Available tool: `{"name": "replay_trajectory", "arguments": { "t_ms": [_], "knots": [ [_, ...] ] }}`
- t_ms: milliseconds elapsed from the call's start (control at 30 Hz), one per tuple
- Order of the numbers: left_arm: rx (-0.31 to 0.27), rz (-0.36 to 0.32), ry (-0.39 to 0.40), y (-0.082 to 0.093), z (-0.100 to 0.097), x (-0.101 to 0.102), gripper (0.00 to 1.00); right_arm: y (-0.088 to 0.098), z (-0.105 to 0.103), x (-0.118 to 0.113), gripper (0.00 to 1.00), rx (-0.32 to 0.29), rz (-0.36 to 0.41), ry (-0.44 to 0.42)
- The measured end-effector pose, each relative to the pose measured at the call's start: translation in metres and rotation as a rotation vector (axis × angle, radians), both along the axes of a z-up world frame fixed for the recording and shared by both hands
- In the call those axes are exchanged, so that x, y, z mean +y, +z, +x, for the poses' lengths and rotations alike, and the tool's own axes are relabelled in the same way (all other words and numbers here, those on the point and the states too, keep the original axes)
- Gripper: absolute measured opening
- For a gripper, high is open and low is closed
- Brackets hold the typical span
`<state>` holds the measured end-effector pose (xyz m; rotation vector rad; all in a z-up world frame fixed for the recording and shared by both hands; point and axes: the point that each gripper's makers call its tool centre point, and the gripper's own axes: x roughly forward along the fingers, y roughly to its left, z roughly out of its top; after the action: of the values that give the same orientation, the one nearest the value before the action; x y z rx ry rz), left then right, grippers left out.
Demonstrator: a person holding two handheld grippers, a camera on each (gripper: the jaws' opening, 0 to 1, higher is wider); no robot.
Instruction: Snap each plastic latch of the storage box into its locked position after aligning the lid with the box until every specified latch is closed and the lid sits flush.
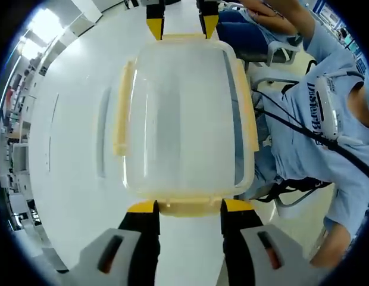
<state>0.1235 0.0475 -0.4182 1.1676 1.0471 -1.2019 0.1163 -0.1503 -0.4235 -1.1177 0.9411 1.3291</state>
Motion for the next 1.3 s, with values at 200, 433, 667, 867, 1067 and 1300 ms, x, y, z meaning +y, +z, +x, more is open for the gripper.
{"name": "replay_trajectory", "arguments": {
  "t_ms": [200,433,667,867,1067,1300],
  "knots": [
    [-0.004,0.0,0.005,0.0,0.004,0.001,0.39,-0.001,0.005,0.001,0.37,-0.007,0.01,0.003],
    [0.001,-0.004,0.01,-0.004,0.013,0.0,0.39,-0.001,0.013,0.001,0.37,-0.011,0.006,-0.009],
    [-0.005,0.018,0.017,-0.005,0.02,0.0,0.39,-0.003,0.022,0.002,0.37,-0.01,0.017,-0.017],
    [-0.008,0.048,0.027,-0.005,0.029,0.0,0.39,-0.003,0.029,0.003,0.37,-0.017,0.023,-0.025],
    [-0.008,0.034,0.038,-0.003,0.039,-0.003,0.39,-0.006,0.041,0.0,0.37,-0.031,0.018,-0.036],
    [-0.005,0.033,0.04,-0.002,0.045,-0.003,0.39,-0.004,0.047,0.0,0.37,-0.037,0.015,-0.043]
  ]
}}
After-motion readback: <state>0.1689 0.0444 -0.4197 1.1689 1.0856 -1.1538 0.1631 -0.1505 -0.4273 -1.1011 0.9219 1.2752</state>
